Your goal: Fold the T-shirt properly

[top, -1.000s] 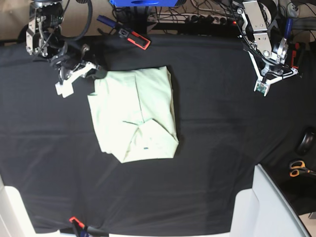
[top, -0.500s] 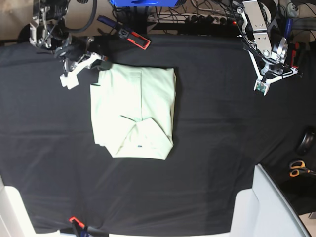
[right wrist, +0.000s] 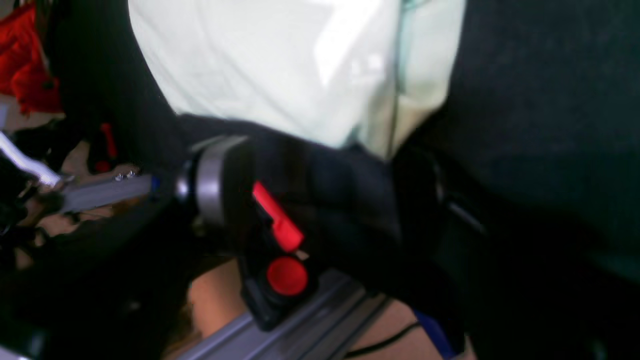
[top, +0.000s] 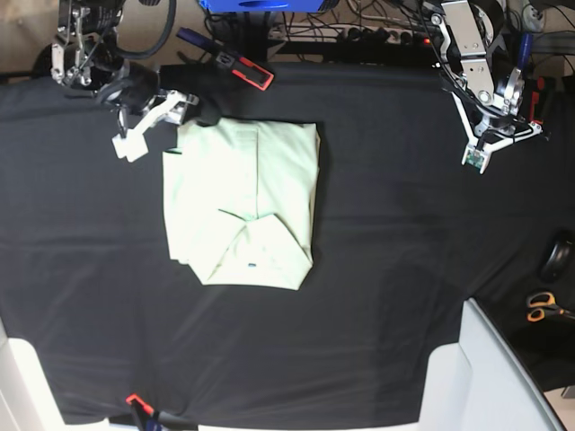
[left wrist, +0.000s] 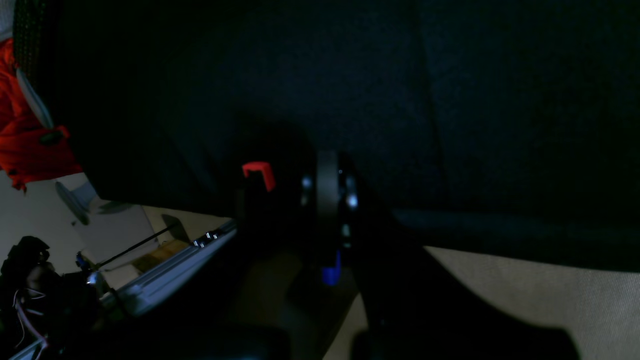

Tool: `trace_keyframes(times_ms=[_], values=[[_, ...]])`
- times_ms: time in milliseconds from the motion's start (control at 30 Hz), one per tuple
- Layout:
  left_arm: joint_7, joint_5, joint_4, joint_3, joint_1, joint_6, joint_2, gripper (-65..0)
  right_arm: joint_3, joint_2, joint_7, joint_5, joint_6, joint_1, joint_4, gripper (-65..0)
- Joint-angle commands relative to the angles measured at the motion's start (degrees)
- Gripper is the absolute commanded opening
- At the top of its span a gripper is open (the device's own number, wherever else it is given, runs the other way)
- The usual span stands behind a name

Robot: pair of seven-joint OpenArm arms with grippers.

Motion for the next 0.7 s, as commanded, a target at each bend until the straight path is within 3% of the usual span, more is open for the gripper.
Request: trace_keyframes(times_ms=[0, 100, 200, 300, 367, 500, 667], values=[[-0.27, 0.36, 0.78, -0.2, 0.06, 0.77, -0.49, -65.0, 1.33, 0.23, 1.42, 0.36, 0.11, -1.02, 2.6, -22.3], [-0.44, 0.28, 1.31, -0.02, 1.11, 0.77, -0.49, -65.0, 3.36, 0.4, 5.02, -0.26, 0.11, -3.13, 7.43, -22.3], [-6.86, 0.19, 2.71, 0.33, 4.28, 0.77, 0.3, -65.0, 4.41, 1.9, 9.77, -4.12, 0.28, -4.89, 11.47, -25.0], [-14.77, 0.19, 2.71, -0.2, 7.53, 0.77, 2.41, -65.0, 4.41, 3.39, 13.55, -7.55, 0.63, -7.27, 13.67, -43.4], [-20.05, 0.19, 2.27, -0.11, 10.43, 0.77, 3.03, -65.0, 4.67, 4.62, 14.69, -7.64, 0.63, -8.94, 14.38, -63.0], [-25.67, 0.19, 2.71, 0.24, 15.44, 0.77, 4.78, -65.0, 4.85, 4.89, 14.6, -7.29, 0.63, -12.98, 15.78, -63.5], [-26.55, 0.19, 3.33, 0.51, 21.33, 0.77, 5.05, -65.0, 4.85, 4.62, 13.9, -7.29, 0.28, -19.13, 16.92, -65.0]])
